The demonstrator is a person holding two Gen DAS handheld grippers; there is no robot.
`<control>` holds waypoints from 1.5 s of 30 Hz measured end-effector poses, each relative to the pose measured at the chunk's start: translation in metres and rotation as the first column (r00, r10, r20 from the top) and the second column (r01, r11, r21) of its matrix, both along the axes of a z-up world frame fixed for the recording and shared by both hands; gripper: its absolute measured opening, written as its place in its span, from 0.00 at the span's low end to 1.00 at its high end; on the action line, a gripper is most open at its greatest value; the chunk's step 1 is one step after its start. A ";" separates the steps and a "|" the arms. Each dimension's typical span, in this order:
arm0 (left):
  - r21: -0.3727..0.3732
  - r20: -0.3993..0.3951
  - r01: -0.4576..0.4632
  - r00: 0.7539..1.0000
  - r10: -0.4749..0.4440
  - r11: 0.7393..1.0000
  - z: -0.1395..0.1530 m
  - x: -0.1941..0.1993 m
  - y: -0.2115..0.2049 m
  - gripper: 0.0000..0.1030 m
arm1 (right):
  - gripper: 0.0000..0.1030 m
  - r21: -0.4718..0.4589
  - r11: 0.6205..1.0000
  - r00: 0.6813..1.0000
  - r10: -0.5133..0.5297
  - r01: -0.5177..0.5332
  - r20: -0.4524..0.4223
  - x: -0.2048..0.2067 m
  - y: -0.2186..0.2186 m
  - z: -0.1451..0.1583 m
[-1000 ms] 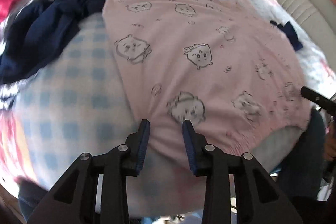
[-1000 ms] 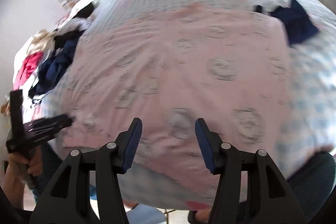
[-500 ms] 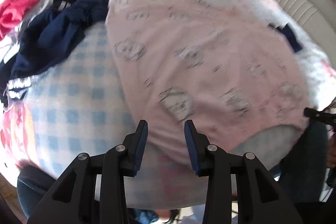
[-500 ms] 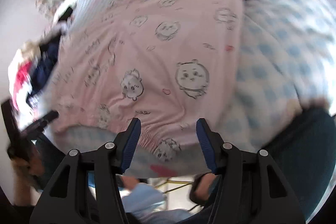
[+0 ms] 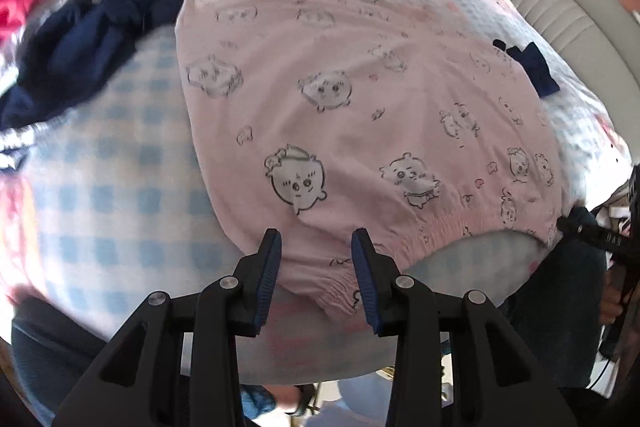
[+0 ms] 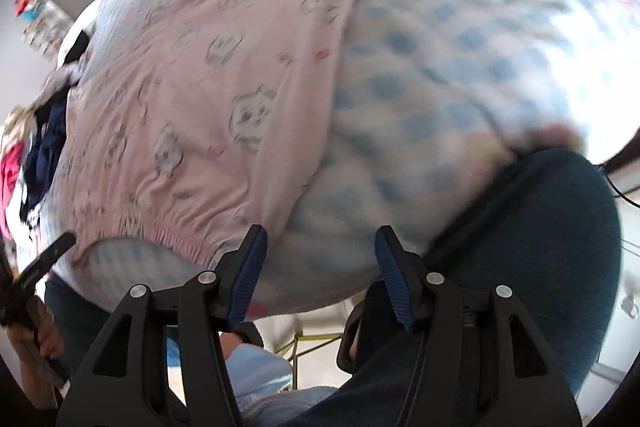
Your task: Fold clothes
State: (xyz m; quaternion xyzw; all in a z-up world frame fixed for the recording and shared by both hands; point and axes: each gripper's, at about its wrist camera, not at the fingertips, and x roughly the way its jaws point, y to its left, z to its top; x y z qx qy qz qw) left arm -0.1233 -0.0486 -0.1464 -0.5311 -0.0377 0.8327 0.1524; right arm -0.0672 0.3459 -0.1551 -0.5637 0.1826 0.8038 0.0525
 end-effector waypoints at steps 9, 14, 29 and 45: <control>0.064 -0.014 0.132 0.991 -0.131 0.989 0.016 -0.004 0.049 0.37 | 0.48 -0.228 0.973 1.000 0.030 -0.030 -0.006 -0.007 -0.015 -0.018; 0.107 -0.006 0.218 0.976 -0.219 0.970 0.020 -0.005 0.084 0.37 | 0.10 -0.201 0.977 0.997 0.059 -0.066 -0.041 -0.004 -0.023 -0.010; 0.160 -0.017 0.495 0.867 -0.499 0.854 0.030 -0.004 0.214 0.33 | 0.28 -0.087 0.990 0.993 -0.113 0.109 -0.042 -0.007 0.005 0.002; 0.099 0.039 0.646 0.757 -0.652 0.757 0.010 0.021 0.261 0.39 | 0.37 -0.284 0.958 0.994 -0.059 0.031 -0.089 -0.009 0.013 -0.004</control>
